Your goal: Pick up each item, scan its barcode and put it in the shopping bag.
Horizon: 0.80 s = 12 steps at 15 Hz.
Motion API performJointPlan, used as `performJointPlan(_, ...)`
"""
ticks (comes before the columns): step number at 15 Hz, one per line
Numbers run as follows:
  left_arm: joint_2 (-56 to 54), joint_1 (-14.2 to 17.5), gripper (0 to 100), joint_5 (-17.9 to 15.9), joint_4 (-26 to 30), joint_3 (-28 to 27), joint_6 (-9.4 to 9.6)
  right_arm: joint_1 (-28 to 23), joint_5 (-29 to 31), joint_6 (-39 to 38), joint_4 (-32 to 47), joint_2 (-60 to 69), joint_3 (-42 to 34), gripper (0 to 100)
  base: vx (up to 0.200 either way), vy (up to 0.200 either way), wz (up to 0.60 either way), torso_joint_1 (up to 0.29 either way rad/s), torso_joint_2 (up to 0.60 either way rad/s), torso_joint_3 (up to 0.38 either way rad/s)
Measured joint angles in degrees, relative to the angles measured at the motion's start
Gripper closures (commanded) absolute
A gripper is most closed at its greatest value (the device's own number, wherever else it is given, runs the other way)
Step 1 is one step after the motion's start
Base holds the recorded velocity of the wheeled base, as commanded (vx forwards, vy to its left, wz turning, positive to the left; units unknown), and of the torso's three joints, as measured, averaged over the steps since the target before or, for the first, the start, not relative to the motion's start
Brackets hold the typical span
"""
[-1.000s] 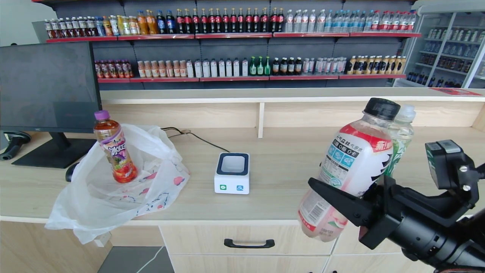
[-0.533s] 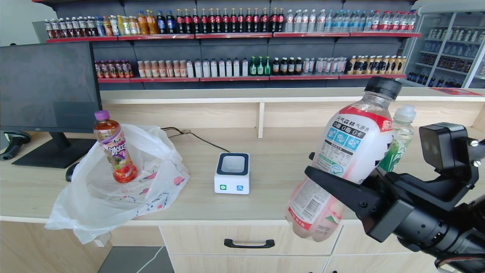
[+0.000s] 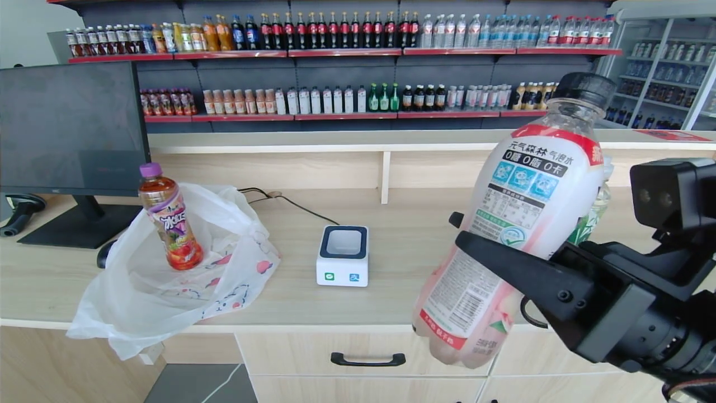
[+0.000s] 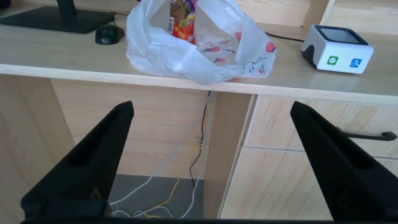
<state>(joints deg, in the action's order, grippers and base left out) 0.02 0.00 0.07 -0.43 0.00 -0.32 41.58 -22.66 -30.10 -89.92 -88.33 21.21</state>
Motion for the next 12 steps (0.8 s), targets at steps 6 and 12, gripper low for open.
performJointPlan(6,0.0,0.0,0,0.0,0.0,0.0,-0.01,0.0,0.0,-2.5,0.0,0.7,2.6,100,0.0,0.0,0.0,0.0,0.0,0.0)
performJointPlan(12,0.0,0.0,0,0.0,0.0,0.0,0.0,0.0,0.0,-2.4,0.0,1.2,2.1,100,0.0,0.0,0.0,0.0,0.0,0.0)
